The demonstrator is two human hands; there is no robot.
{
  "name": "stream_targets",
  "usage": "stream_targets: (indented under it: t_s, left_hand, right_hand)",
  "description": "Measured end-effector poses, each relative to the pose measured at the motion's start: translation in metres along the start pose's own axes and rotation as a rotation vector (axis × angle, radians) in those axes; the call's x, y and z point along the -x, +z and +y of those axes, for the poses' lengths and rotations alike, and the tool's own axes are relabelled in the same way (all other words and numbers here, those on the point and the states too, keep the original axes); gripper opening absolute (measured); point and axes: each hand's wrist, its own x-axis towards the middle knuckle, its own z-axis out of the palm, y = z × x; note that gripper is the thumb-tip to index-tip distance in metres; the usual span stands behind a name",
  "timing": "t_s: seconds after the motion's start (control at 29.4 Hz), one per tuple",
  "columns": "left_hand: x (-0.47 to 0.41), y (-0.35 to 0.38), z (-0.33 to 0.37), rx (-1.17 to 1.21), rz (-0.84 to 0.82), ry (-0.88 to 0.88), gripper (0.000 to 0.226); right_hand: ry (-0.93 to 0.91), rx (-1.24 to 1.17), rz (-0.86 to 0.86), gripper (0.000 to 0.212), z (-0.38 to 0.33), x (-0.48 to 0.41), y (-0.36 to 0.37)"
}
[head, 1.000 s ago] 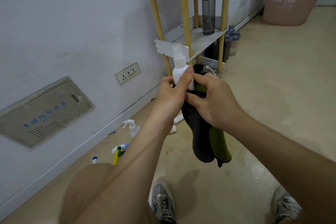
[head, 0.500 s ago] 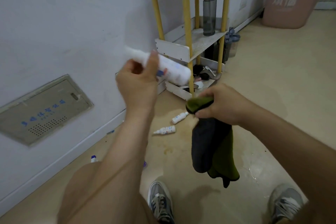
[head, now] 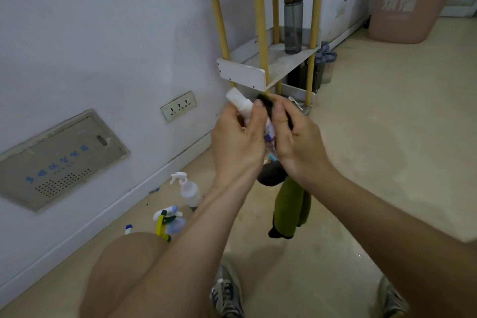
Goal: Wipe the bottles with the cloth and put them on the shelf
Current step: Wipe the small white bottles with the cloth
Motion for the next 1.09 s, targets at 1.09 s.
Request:
stream_targets:
  t_s: [1.09]
  left_hand:
    - [-0.01, 0.025, 0.022, 0.784, 0.13, -0.142, 0.039]
  right_hand:
    - [0.956, -1.208, 0.036, 0.039, -0.012, 0.01, 0.012]
